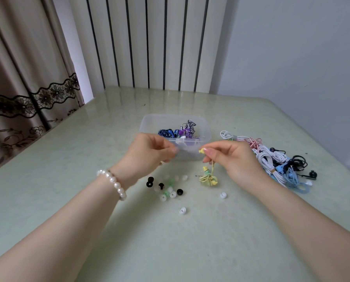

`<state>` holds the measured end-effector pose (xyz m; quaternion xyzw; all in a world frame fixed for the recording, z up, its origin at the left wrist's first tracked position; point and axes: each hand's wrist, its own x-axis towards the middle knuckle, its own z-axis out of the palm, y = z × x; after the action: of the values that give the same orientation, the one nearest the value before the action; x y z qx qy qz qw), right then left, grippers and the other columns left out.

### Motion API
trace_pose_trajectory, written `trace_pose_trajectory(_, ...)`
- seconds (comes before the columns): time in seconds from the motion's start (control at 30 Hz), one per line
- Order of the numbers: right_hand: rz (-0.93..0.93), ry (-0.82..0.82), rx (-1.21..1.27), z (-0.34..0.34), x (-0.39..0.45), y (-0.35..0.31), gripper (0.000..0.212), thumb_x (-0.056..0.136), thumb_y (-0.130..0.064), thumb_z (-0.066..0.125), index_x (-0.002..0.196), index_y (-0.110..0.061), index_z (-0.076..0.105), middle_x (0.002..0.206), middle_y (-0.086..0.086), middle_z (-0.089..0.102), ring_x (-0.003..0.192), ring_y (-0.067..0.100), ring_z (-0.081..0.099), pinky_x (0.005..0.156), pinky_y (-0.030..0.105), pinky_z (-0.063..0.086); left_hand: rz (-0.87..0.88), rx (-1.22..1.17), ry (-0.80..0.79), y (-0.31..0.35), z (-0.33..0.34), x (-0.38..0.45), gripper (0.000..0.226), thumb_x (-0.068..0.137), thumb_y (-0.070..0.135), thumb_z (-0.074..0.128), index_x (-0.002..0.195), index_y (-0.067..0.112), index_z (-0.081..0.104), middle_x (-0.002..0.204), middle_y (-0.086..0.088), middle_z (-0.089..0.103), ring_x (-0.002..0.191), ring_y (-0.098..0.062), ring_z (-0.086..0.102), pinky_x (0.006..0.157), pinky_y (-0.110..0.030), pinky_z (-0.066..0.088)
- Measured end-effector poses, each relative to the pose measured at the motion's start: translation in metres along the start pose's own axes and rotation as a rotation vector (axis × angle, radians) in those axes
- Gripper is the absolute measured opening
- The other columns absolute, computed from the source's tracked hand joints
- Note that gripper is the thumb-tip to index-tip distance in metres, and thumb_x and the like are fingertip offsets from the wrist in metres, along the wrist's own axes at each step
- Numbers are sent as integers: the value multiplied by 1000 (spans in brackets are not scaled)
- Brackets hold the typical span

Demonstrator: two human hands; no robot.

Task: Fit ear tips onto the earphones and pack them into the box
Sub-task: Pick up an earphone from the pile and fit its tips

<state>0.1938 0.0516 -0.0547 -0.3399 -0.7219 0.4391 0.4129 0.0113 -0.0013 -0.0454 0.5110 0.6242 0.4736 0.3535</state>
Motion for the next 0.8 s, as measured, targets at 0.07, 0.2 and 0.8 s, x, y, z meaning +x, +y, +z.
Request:
trace_pose_trajectory(0.07,19,41,28,-3,1,-2,13,86,1,55,86,-6,67,60,4,60,49,-2,51,55,7,41,40,181,7,-2,-13,3,17,76,8,72,63,18,67,53,11,59,45,2,47,49,-7,38)
trace_pose_trajectory(0.2,39,63,33,-3,1,-2,13,87,-2,53,89,1,66,61,8,57,49,-2,49,53,7,38,43,461,-131,-8,-13,1,12,74,10,75,68,19,72,52,17,59,46,5,49,49,-3,35)
trace_pose_trajectory(0.8,68,34,90,-1,-3,0,14,84,2,56,88,-6,67,66,5,65,56,0,60,62,9,46,127,555,-142,-10,-5,2,22,79,10,70,64,24,60,66,12,58,61,-3,51,62,-14,42)
